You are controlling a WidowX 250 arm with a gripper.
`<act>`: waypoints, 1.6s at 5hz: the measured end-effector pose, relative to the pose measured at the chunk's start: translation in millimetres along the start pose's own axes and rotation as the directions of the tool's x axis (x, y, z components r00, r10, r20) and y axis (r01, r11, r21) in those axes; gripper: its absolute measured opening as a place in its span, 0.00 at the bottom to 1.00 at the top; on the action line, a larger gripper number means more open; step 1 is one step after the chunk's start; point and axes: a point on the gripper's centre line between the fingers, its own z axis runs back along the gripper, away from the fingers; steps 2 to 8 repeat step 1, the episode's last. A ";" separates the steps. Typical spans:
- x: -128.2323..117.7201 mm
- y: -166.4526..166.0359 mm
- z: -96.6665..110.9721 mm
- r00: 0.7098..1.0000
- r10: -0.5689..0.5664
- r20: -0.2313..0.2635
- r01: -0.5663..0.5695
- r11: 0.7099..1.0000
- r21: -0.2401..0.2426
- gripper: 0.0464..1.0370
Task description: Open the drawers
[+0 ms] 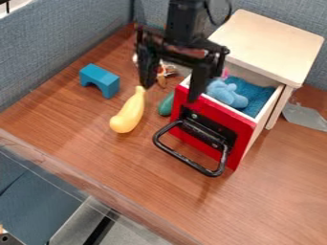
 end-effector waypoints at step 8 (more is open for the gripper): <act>1.1 -4.6 -0.2 0.998 -0.055 0.039 0.053 0.997 0.054 0.96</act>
